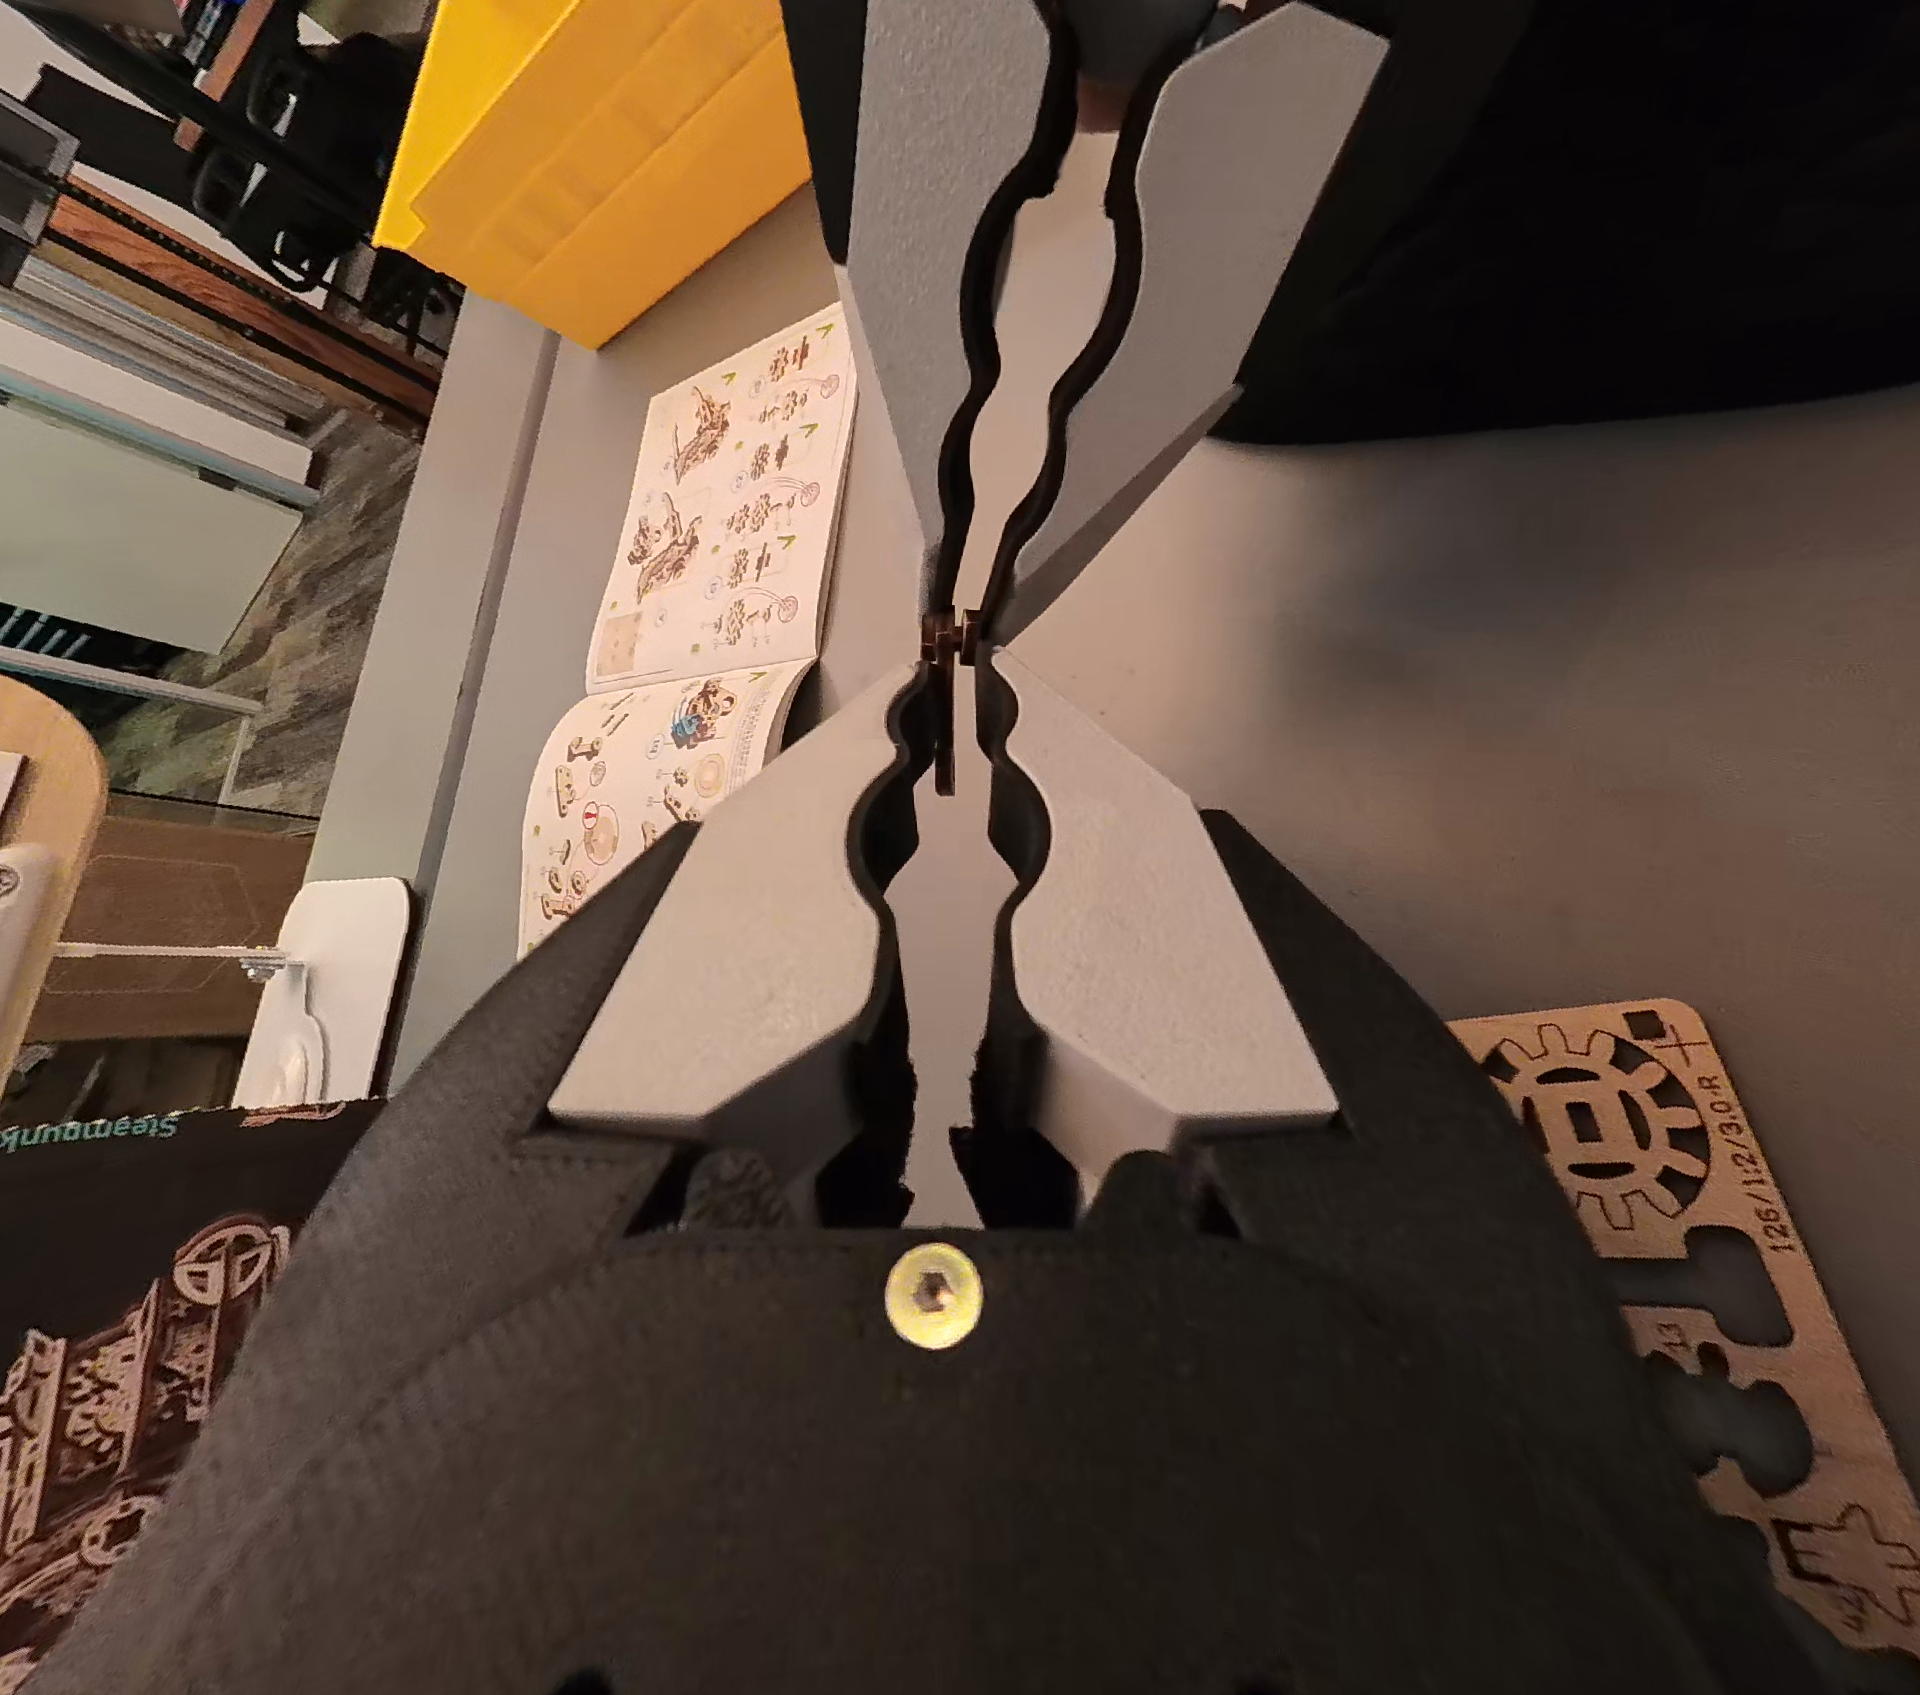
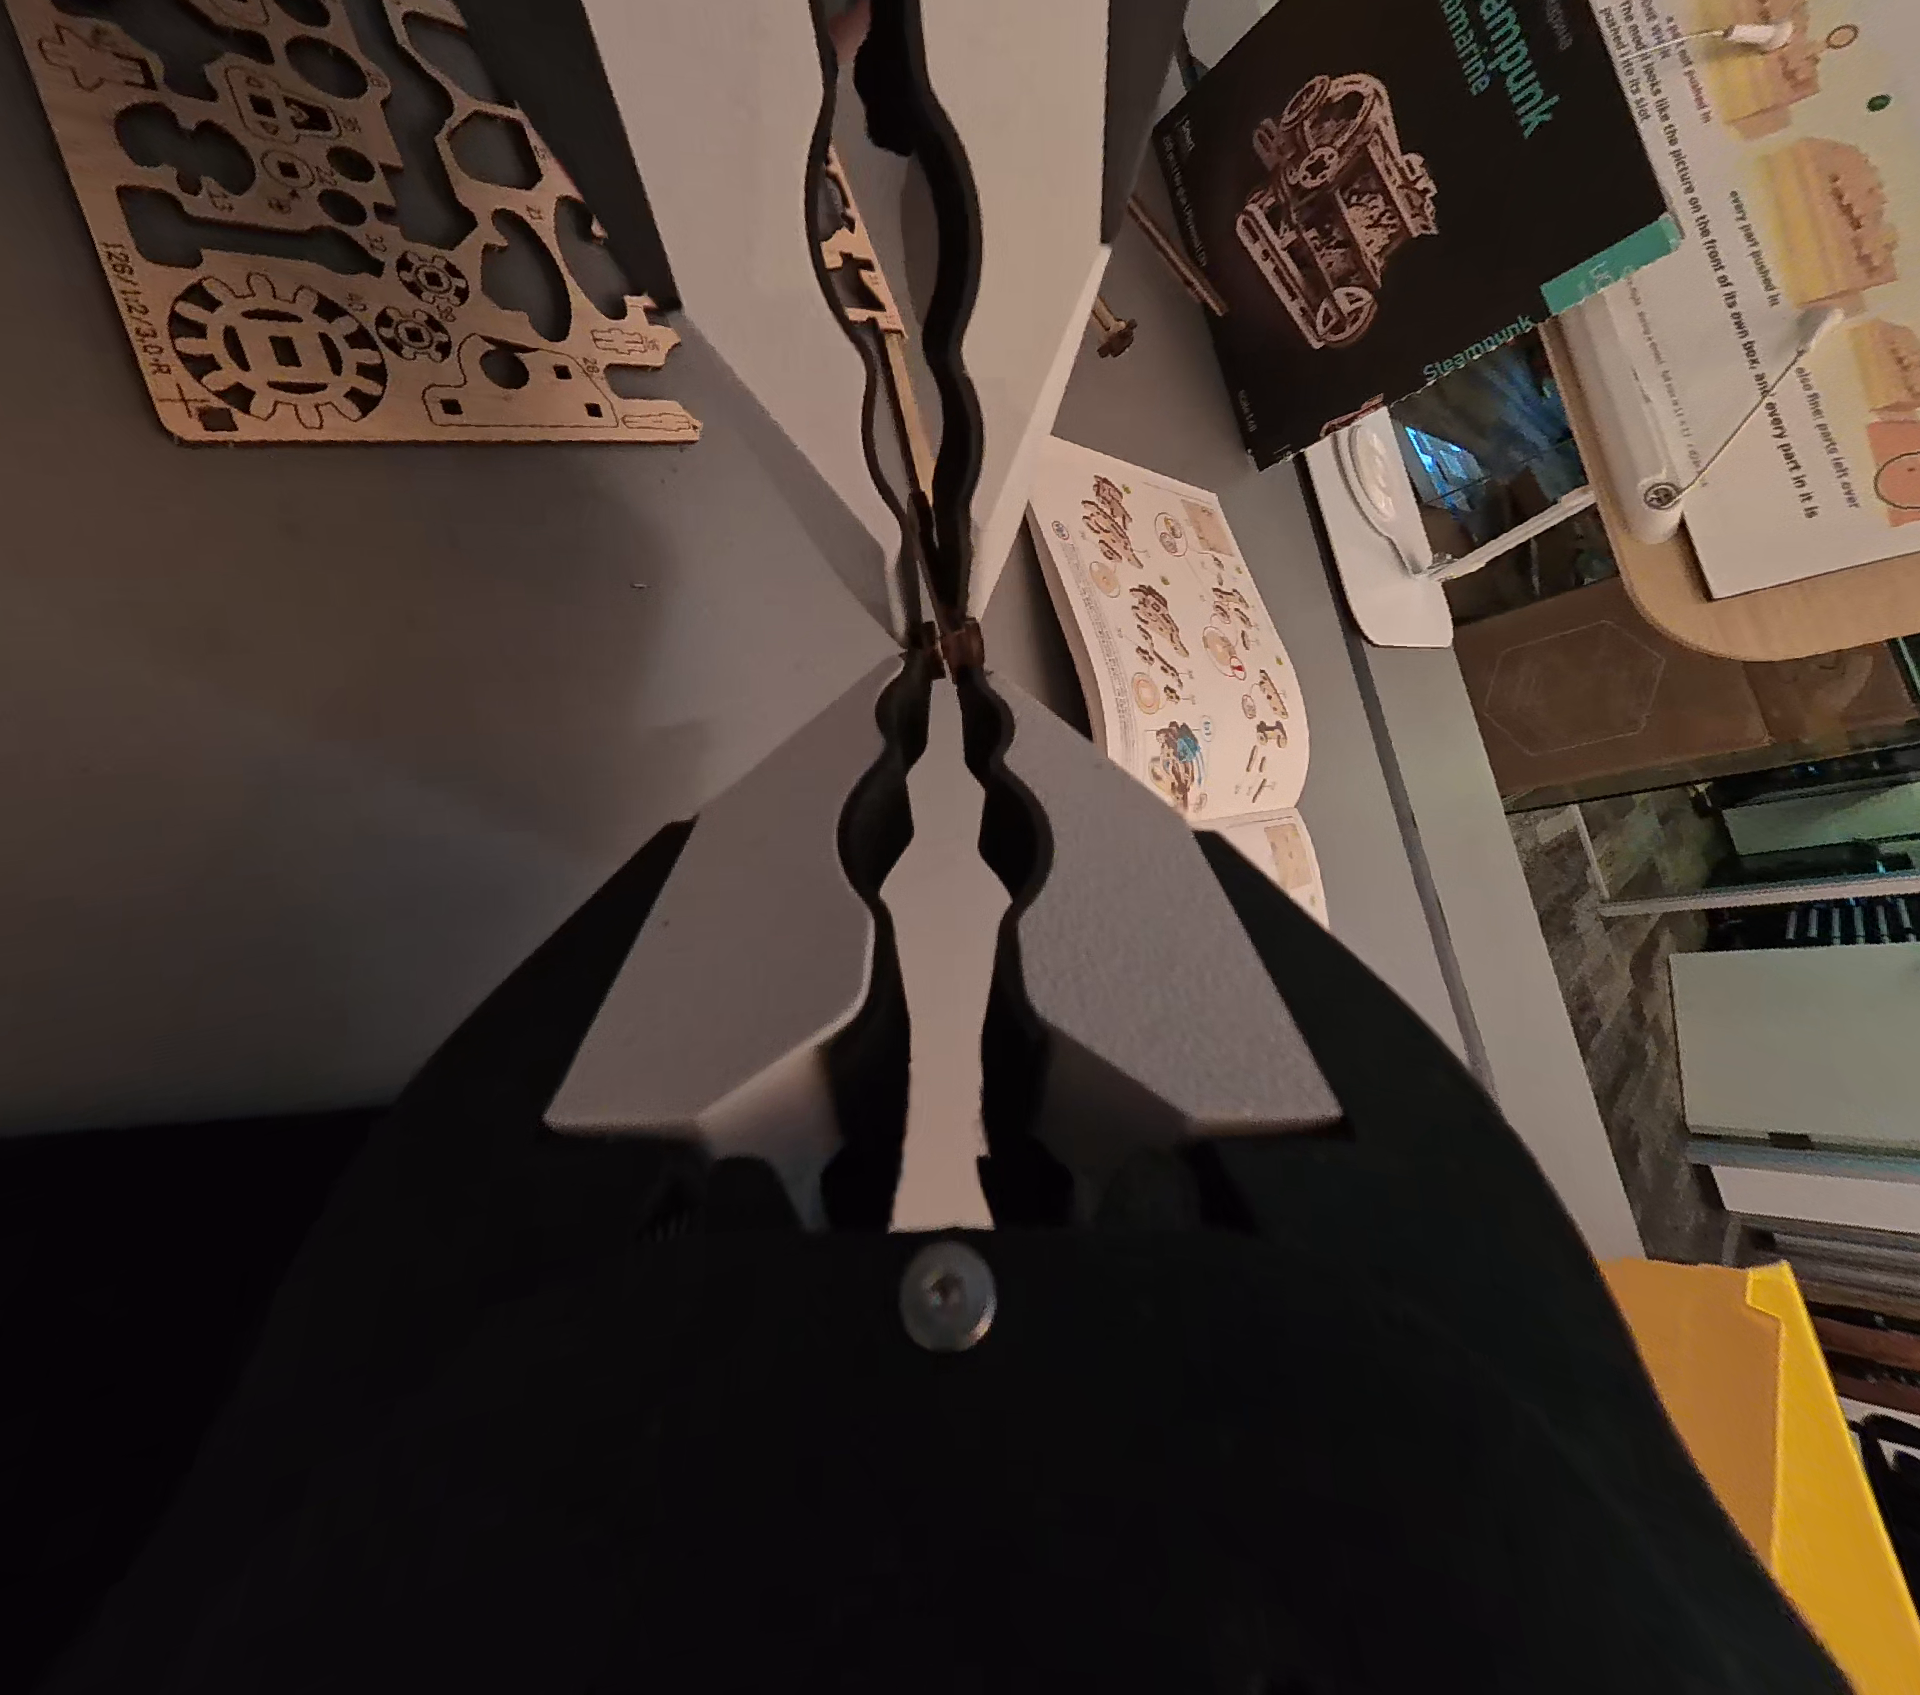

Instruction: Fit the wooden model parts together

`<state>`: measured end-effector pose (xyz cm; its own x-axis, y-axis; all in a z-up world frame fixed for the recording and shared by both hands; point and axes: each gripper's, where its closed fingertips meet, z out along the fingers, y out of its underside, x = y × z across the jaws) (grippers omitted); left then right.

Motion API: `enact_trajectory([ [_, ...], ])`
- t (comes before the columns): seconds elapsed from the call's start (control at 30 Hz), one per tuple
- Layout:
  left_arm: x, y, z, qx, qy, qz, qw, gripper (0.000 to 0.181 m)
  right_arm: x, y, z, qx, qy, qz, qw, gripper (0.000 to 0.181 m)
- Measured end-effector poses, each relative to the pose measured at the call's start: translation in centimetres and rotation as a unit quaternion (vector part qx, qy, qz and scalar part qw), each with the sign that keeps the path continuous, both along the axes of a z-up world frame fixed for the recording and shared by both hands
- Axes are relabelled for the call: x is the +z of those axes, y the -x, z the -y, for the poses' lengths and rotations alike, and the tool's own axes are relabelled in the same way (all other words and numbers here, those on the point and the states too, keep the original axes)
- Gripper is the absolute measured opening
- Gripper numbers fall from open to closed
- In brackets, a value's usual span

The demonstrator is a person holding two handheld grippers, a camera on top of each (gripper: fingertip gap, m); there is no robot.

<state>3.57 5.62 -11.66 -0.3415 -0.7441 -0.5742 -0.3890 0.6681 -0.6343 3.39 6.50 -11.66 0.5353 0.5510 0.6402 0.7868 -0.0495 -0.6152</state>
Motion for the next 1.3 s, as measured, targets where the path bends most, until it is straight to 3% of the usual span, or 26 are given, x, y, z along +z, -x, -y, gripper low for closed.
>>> enact_trajectory([
  [0.2,0.6,-0.1,0.2,-0.011,0.047,0.018,0.999,0.005,0.9,0.1,0.3,0.048,0.023,-0.097,0.994,0.006],
  [0.27,0.4,-0.1,0.2,-0.006,0.080,0.005,0.997,0.005,1.1,-0.3,0.1,0.049,-0.004,-0.072,0.996,0.015],
  [0.77,0.4,0.3,1.0,-0.010,0.230,-0.054,0.972,0.004,0.9,0.8,0.6,0.088,-0.118,0.107,0.983,0.011],
  [0.97,0.6,0.3,0.9,-0.002,0.264,-0.058,0.963,0.005,1.1,0.9,0.7,0.087,-0.132,0.116,0.981,0.012],
  [1.3,0.1,0.2,0.2,0.010,0.227,-0.055,0.972,0.005,0.9,1.1,0.6,0.089,-0.107,0.081,0.987,0.015],
])
